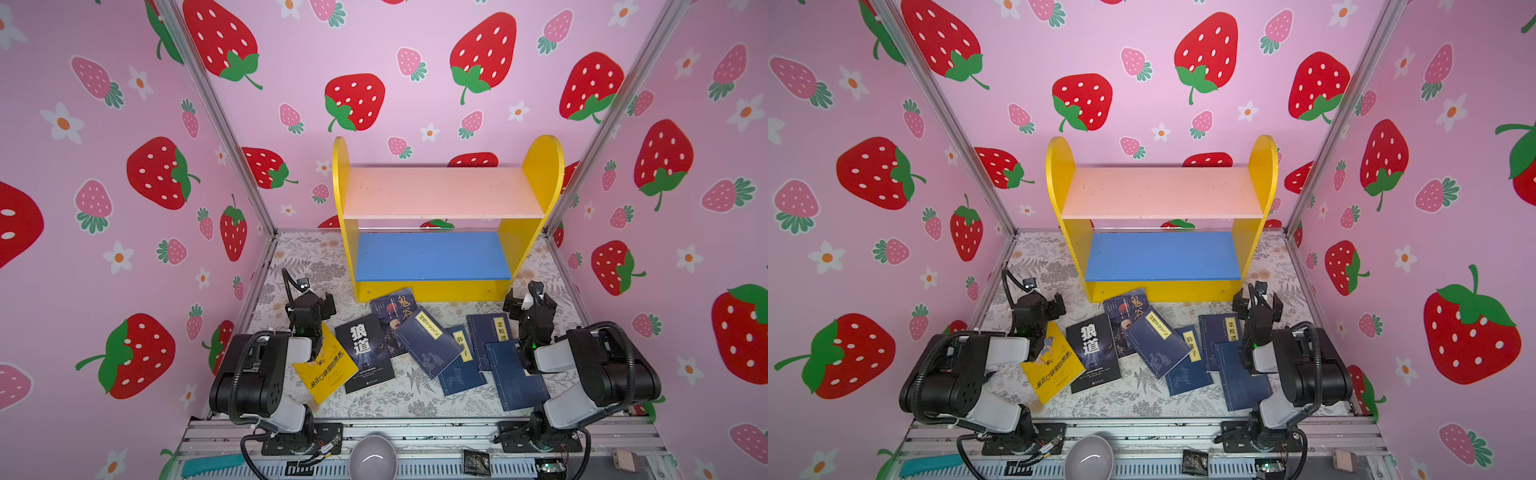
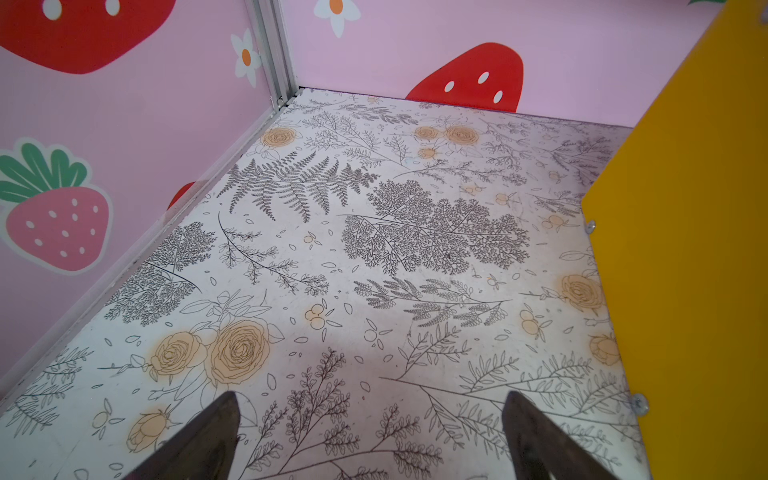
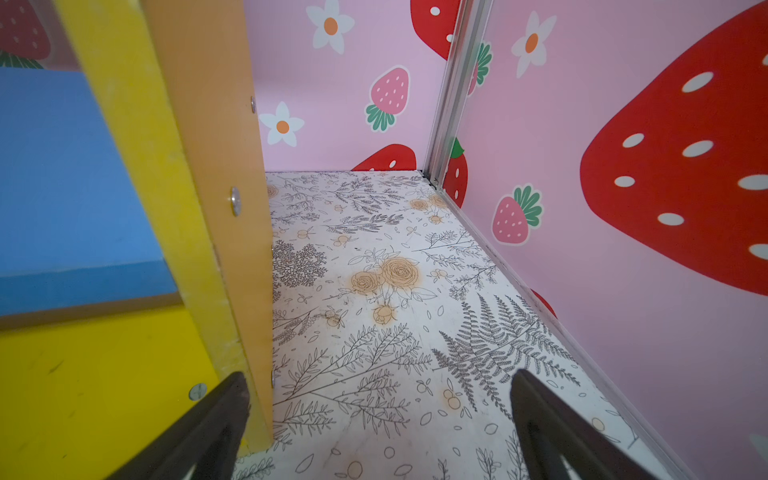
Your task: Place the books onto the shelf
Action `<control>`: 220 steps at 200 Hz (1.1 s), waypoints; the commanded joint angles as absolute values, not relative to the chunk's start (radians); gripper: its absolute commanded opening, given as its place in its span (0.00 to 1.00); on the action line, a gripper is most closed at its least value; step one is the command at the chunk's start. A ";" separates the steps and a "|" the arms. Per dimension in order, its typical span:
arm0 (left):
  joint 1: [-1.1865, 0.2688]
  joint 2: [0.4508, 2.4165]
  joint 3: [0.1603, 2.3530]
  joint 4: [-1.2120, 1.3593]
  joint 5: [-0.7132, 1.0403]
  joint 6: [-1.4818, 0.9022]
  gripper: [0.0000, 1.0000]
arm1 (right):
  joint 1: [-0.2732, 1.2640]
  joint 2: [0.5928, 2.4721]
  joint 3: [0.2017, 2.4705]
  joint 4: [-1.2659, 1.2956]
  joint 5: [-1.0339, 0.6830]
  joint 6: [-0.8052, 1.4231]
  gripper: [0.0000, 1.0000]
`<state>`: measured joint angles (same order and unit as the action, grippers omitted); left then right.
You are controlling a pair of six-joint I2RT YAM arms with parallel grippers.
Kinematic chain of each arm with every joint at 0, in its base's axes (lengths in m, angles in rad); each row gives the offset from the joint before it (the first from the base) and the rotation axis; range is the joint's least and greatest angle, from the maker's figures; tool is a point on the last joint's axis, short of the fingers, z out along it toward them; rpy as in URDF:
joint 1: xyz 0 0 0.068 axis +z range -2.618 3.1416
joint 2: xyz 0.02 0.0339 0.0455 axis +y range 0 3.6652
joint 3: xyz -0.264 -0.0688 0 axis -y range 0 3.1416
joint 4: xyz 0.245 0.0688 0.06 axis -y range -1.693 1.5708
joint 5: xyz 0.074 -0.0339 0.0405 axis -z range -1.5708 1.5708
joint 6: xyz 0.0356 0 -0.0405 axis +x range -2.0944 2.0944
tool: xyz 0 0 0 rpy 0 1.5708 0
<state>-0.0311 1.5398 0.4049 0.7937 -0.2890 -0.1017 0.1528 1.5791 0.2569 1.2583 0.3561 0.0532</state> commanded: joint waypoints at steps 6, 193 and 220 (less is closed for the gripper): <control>-0.035 1.545 0.431 0.805 -0.312 -0.092 0.99 | 0.153 1.577 0.249 1.295 0.355 0.046 1.00; -0.602 0.762 0.592 -0.212 -0.101 -0.948 0.99 | 0.832 0.971 0.547 0.341 0.002 0.763 1.00; -0.726 0.740 0.453 0.043 -0.120 -1.029 0.99 | 0.887 0.989 0.547 0.435 0.007 0.726 1.00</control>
<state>-0.6662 0.7612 0.5438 -0.0910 -0.0933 -0.8486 0.8661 0.9768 0.5556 0.3618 0.0013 0.6418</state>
